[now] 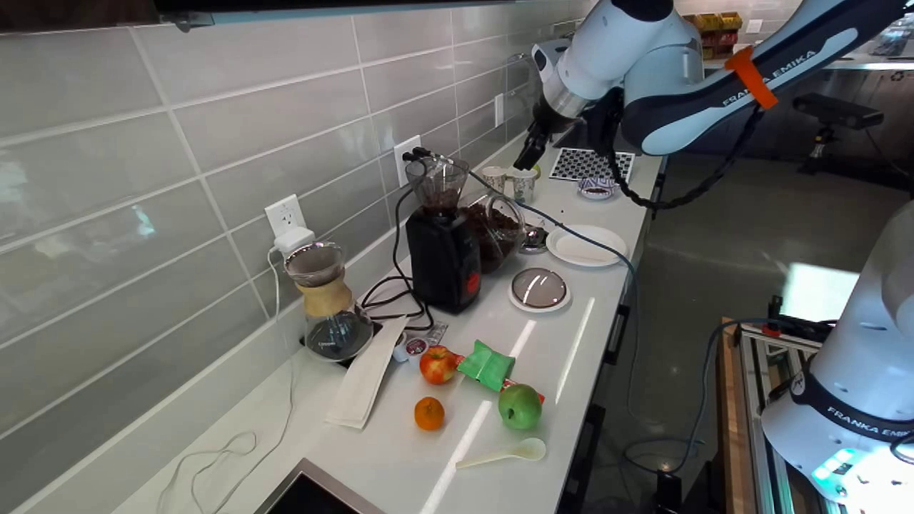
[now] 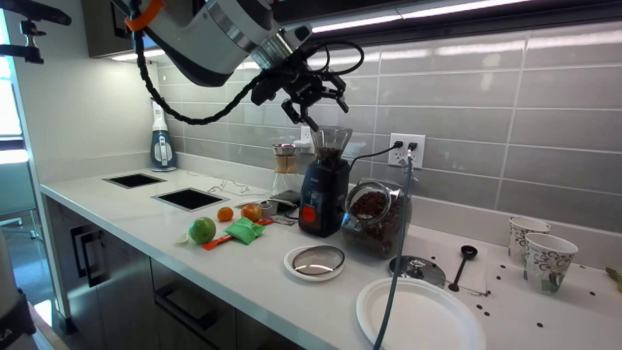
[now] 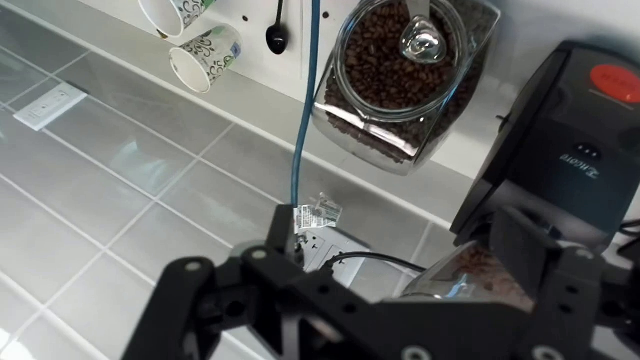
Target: Take a scoop of coffee grounds and place them in the coffee blender
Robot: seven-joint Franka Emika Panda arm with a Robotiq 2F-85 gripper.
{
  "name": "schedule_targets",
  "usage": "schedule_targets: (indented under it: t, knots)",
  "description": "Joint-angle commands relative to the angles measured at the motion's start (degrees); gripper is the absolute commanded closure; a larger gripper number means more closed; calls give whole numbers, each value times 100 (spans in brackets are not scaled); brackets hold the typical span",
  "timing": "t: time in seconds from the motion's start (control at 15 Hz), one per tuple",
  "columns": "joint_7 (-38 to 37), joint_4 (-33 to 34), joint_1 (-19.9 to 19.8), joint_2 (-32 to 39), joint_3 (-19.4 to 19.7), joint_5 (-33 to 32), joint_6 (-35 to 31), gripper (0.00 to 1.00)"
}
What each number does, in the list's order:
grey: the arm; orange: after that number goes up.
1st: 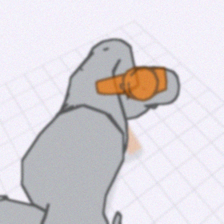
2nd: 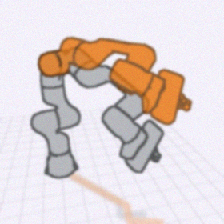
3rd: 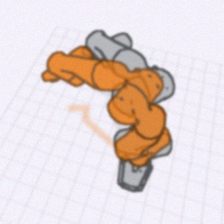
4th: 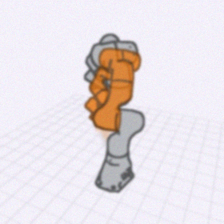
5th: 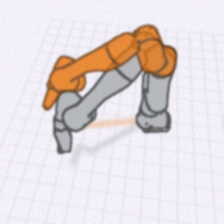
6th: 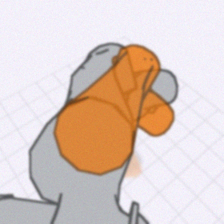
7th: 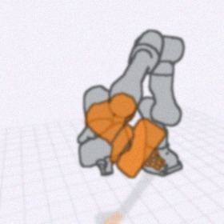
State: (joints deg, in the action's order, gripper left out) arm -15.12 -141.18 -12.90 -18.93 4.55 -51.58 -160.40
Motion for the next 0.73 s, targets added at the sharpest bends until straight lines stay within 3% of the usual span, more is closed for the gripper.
schedule_targets:
  t: [0.0,0.47,0.67]
  knots:
    - [-664,-319,-160,-382,64,109,-197,0]
    - [-1184,-569,-108,-709,296,819,74,0]
    - [-1032,-372,-127,-519,253,642,-23,0]
